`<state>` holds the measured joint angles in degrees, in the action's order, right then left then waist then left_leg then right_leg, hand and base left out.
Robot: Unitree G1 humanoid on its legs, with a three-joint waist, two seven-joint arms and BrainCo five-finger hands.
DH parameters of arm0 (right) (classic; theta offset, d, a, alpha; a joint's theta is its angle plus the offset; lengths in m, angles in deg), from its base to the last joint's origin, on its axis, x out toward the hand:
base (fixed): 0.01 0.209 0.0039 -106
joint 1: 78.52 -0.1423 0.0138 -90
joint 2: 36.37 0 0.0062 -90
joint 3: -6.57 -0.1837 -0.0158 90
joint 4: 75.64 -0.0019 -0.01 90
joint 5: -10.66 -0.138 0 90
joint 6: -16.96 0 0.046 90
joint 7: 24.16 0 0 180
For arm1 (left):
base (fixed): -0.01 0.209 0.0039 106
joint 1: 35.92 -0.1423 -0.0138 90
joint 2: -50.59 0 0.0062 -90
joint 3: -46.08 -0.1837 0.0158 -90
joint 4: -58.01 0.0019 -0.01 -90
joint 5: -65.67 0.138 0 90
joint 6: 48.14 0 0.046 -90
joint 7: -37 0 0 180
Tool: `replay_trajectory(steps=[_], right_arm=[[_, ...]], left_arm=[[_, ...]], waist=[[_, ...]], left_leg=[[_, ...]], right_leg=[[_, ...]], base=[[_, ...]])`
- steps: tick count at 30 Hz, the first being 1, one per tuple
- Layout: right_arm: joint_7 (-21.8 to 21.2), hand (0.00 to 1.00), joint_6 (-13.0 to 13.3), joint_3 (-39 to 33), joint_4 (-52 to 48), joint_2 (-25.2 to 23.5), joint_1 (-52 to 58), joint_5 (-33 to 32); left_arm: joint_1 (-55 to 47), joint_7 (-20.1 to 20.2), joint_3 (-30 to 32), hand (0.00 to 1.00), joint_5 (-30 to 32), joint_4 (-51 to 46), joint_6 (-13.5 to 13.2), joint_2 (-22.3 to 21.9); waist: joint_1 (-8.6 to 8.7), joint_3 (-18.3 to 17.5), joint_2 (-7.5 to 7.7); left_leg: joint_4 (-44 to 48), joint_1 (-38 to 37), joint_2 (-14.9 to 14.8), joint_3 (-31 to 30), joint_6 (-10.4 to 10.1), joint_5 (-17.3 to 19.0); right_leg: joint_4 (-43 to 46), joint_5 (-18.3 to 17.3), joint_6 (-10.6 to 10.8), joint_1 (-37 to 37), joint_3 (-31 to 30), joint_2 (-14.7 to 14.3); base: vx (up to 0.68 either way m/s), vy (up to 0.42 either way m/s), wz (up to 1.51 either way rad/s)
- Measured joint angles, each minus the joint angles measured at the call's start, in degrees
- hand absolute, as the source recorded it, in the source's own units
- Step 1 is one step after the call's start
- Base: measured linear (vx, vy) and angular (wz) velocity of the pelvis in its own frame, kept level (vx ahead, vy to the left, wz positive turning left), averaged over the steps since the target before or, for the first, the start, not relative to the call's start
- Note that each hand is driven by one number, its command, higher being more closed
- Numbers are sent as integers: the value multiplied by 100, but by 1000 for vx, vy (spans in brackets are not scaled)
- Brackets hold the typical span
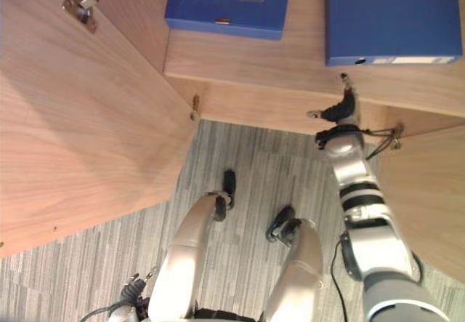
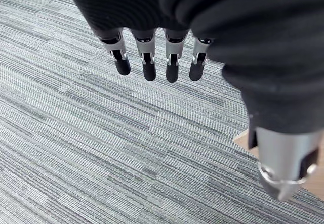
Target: Walk over to the cabinet, pick up the folder, carry it to the office cabinet, place the folder inside the office cabinet, then close the office cabinet door
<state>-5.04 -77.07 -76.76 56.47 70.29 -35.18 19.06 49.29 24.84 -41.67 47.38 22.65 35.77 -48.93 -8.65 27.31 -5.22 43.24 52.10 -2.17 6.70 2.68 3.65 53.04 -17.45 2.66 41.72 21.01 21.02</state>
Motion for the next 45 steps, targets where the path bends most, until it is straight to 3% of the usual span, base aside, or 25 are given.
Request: replay_trajectory(steps=[21, 35, 45], right_arm=[[-276, 0, -65, 1017, 1208, 563, -1494, -42], [-543, 0, -14, 1387, 1612, 943, -1720, 81], [-559, 0, 81, 1775, 1934, 1277, -2011, 156]], left_arm=[[203, 0, -79, 0, -187, -591, -123, -218], [218, 19, -102, 0, -198, -806, -101, -295], [230, 21, -193, 0, -199, -853, -95, -283]], waist=[[-38, -35, -159], [-100, -99, -255], [-177, -176, -370]], left_leg=[[143, 563, -12, 10, 48, 8], [52, 596, 84, -45, 7, -23], [-441, 590, 164, -101, -13, -339]], right_leg=[[158, -3, -33, 519, 11, 55], [132, -10, -15, 524, 82, 121], [-82, 26, -13, 581, 216, 116]], base=[[0, -10, 0], [2, -32, 4], [1, -58, 7]])
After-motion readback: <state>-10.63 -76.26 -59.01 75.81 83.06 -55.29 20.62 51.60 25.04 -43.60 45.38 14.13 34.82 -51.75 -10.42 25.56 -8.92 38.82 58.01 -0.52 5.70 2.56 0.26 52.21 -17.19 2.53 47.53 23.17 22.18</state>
